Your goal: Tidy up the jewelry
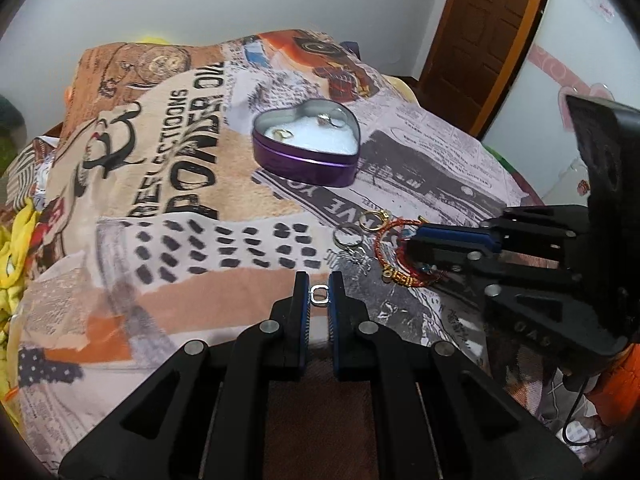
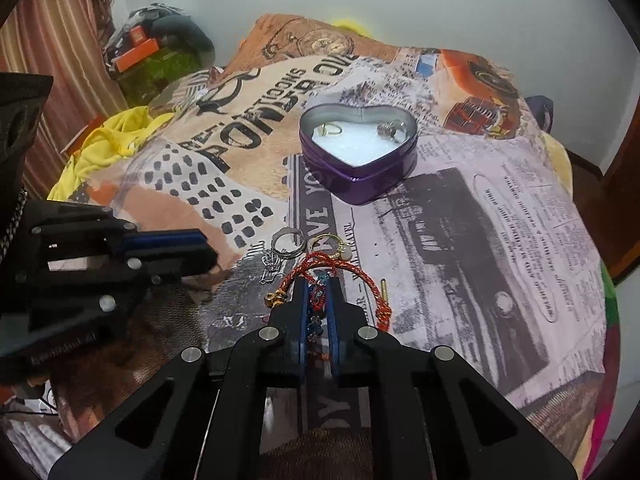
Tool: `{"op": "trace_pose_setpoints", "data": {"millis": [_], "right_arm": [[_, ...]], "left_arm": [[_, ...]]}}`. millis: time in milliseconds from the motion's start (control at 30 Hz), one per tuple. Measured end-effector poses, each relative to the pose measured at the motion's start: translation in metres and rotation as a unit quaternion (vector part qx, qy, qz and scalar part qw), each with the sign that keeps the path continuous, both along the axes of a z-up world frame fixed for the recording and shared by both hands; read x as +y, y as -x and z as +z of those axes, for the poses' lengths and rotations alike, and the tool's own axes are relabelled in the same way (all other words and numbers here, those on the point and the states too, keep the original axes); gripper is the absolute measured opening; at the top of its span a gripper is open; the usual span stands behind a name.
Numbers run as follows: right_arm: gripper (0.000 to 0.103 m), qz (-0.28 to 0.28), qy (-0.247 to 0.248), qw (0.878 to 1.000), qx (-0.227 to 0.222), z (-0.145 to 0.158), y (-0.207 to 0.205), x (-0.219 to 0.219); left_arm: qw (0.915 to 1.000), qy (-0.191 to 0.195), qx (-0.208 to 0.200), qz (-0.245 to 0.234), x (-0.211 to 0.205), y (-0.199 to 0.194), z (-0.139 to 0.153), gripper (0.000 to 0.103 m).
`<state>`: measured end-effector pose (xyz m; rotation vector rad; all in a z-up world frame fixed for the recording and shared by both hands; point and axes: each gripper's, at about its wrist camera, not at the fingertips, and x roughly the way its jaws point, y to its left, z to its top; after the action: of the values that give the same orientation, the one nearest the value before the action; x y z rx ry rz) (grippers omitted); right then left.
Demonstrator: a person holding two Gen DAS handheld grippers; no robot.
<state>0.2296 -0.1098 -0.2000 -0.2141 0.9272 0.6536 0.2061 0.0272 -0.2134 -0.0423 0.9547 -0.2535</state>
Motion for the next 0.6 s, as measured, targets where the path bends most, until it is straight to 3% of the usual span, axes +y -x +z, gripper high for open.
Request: {"op": "trace_pose_setpoints", "data": {"millis": [600], "right_arm": [[0.007, -0.038, -0.040, 0.996, -0.072, 0.062, 0.011, -0.024]], "left_arm": [[0.9980, -0.002, -0.060, 0.018, 0.004, 0.017, 0.056, 0.007]]}}
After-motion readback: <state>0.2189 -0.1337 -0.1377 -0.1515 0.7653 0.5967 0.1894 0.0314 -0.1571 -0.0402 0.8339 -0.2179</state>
